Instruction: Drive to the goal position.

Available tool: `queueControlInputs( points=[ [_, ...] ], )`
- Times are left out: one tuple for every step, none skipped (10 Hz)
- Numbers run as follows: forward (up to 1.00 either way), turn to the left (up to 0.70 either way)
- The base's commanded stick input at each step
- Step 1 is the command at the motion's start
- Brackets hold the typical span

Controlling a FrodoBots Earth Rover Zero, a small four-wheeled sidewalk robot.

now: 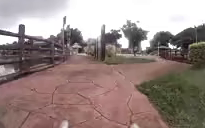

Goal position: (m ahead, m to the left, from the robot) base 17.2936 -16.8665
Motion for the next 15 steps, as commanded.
queueControlInputs(
  points=[
    [0.7,0.01],
    [0.7,0.0],
    [0.7,0.0],
    [0.7,0.0],
    [0.7,0.0],
    [0.7,0.0],
    [0.7,0.0],
    [0.7,0.0],
    [0.7,0.0],
    [0.7,0.0],
    [0.7,-0.03],
    [0.7,-0.12],
    [0.7,-0.23],
    [0.7,-0.3],
    [0.7,-0.3]
  ],
)
